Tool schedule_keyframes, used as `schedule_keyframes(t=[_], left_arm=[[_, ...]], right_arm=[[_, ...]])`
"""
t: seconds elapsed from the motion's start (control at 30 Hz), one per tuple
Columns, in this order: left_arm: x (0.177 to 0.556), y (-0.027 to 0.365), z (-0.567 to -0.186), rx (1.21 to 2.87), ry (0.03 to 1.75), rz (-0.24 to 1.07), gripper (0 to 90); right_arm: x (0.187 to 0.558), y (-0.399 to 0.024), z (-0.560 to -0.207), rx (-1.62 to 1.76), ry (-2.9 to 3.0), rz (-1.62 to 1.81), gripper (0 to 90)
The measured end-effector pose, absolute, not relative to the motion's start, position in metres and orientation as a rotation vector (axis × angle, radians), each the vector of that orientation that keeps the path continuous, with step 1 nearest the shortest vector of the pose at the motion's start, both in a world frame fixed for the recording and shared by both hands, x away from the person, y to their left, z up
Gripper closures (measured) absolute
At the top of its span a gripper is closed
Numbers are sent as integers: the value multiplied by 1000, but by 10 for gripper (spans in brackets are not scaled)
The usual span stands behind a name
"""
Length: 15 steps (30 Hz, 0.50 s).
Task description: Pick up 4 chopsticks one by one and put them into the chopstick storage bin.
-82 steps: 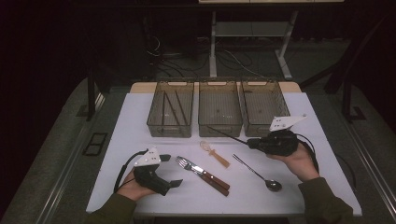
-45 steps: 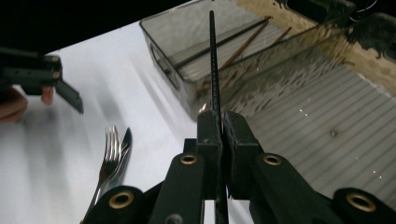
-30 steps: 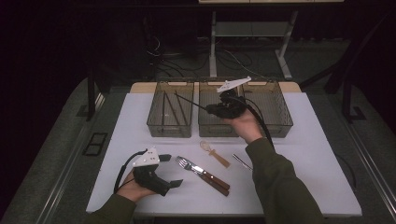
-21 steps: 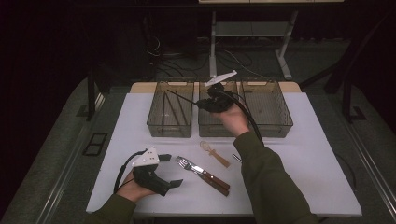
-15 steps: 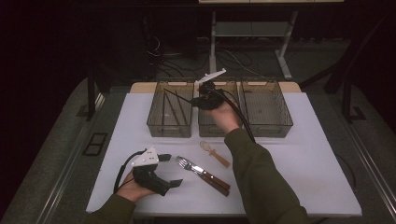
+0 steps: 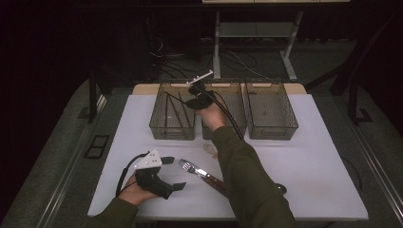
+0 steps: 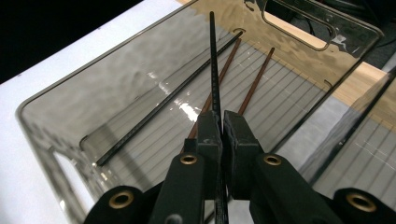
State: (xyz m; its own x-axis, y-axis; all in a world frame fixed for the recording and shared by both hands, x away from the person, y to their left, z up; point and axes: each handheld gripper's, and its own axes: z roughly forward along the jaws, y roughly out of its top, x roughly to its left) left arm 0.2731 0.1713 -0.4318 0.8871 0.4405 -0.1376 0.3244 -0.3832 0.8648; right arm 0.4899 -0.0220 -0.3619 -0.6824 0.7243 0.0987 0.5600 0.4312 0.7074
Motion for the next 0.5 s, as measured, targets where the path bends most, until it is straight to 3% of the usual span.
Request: schedule_keyframes(t=[0.5], left_arm=[[273, 170, -431, 2000, 549, 129, 0]], right_arm=[[504, 7, -371, 1162, 2464, 1037, 852]])
